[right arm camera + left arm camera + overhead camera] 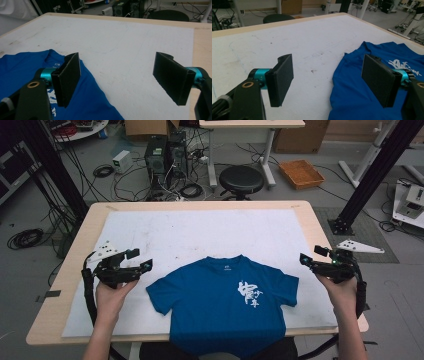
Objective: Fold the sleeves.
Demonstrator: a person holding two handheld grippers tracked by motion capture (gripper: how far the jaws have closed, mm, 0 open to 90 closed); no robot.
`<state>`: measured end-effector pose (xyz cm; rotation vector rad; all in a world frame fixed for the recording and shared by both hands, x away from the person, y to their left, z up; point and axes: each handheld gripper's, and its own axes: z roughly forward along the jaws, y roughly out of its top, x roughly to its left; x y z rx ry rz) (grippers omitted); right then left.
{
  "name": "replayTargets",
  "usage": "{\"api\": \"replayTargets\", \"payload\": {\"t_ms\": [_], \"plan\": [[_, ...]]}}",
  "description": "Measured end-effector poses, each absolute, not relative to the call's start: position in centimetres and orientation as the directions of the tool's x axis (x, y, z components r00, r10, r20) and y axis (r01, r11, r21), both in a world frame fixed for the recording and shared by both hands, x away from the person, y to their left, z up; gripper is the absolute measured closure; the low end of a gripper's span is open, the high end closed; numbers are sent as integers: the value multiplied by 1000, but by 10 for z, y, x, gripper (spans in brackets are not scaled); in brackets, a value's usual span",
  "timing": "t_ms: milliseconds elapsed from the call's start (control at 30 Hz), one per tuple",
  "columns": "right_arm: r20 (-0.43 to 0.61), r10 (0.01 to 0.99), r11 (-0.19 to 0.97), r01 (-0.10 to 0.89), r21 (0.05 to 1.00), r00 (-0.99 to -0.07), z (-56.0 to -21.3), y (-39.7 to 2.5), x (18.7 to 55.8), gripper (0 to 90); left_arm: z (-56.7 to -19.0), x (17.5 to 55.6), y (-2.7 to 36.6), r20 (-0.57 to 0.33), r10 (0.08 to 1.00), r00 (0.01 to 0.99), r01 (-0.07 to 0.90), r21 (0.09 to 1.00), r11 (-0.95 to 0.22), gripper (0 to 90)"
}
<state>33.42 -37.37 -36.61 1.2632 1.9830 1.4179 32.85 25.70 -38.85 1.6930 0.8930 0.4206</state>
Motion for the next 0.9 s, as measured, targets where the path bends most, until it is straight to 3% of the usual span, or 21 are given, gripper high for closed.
{"api": "replayTargets", "payload": {"t_ms": [467,667,900], "plan": [[175,834,85,435,896,-524,-365,-368,339,218,-399,321,260,-94,749,656,326,930,-169,263],[172,836,84,432,898,-521,-363,-367,338,218,-409,323,259,-110,731,674,350,918,-185,265],[173,840,82,436,896,-514,-364,-367,340,219,-420,323,265,-171,727,665,423,888,-177,435]]}}
